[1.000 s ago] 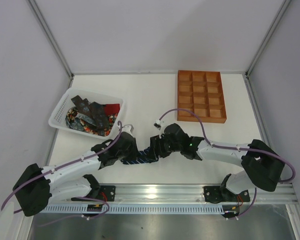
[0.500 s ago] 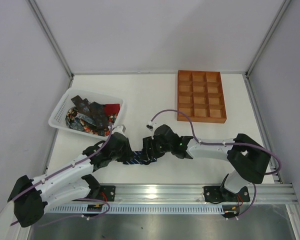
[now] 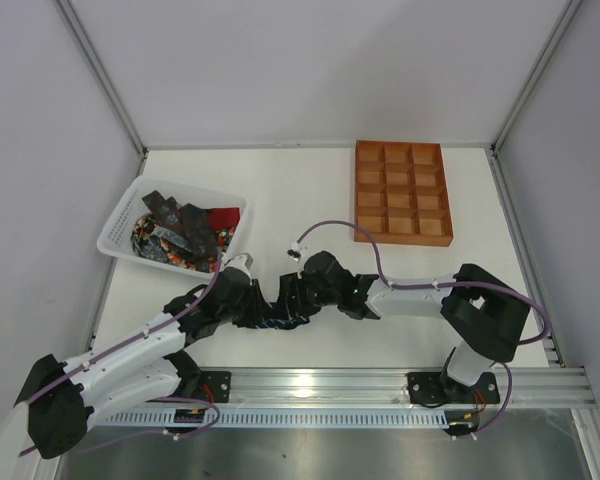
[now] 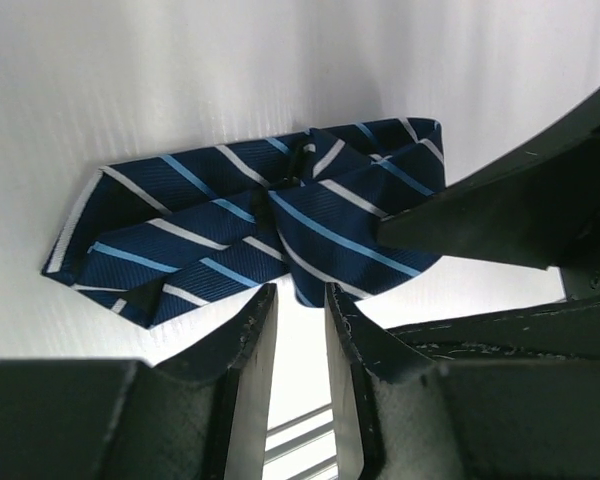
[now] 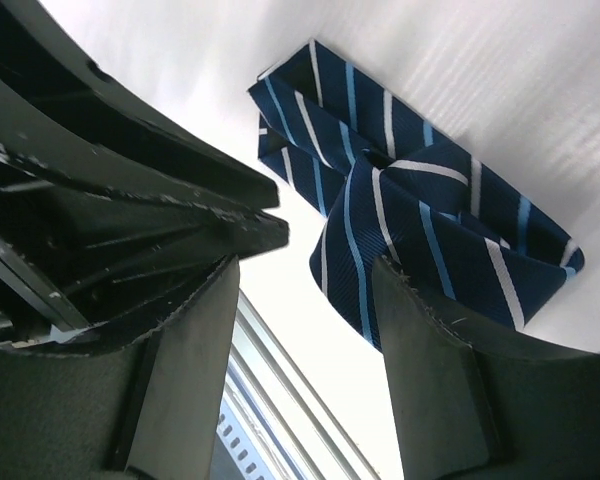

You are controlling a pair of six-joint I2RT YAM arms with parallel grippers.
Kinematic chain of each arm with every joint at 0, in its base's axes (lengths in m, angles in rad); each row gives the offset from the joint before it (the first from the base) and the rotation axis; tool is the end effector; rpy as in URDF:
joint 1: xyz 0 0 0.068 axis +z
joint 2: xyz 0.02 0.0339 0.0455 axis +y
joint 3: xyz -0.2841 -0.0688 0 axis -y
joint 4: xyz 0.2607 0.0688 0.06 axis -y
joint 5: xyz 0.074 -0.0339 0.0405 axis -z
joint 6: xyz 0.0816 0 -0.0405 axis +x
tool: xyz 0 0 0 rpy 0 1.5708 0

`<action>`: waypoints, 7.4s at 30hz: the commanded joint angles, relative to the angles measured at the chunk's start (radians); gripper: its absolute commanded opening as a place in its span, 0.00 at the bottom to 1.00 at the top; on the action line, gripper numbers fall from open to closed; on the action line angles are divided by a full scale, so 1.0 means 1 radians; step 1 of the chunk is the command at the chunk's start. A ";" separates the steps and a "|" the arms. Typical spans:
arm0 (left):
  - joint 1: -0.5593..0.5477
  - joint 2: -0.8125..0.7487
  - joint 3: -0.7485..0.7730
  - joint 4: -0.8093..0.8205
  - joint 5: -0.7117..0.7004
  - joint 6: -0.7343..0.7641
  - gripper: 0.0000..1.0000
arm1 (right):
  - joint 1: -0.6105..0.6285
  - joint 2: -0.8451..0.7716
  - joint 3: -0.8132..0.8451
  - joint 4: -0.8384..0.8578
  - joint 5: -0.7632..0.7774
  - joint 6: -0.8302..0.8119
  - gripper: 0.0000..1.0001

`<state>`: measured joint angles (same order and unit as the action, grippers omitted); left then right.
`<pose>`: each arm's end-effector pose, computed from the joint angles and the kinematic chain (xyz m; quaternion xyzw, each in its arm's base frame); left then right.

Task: Roll the ties
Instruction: Roll the tie, then place the rolled tie into the container

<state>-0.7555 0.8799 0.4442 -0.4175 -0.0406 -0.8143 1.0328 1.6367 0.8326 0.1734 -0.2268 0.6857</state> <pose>0.1500 -0.1367 0.1596 -0.0346 0.9355 -0.2347 0.2618 0.1824 0.3415 0.1603 -0.2034 0.8637 0.4067 0.2175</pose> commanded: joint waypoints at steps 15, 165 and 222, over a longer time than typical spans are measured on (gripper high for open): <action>0.016 0.073 -0.042 0.219 0.142 -0.062 0.30 | 0.006 0.020 0.008 0.143 -0.063 0.018 0.61; -0.016 0.258 -0.139 0.324 0.031 -0.186 0.20 | -0.180 -0.313 -0.558 0.362 0.001 0.298 0.73; -0.093 0.080 -0.203 0.431 0.058 -0.118 0.36 | -0.220 0.100 -0.385 0.618 -0.336 0.169 0.79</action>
<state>-0.8551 0.9676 0.2550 0.0048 0.0448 -0.9344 0.7910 1.7050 0.4252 0.8272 -0.5968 0.8825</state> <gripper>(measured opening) 0.354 0.792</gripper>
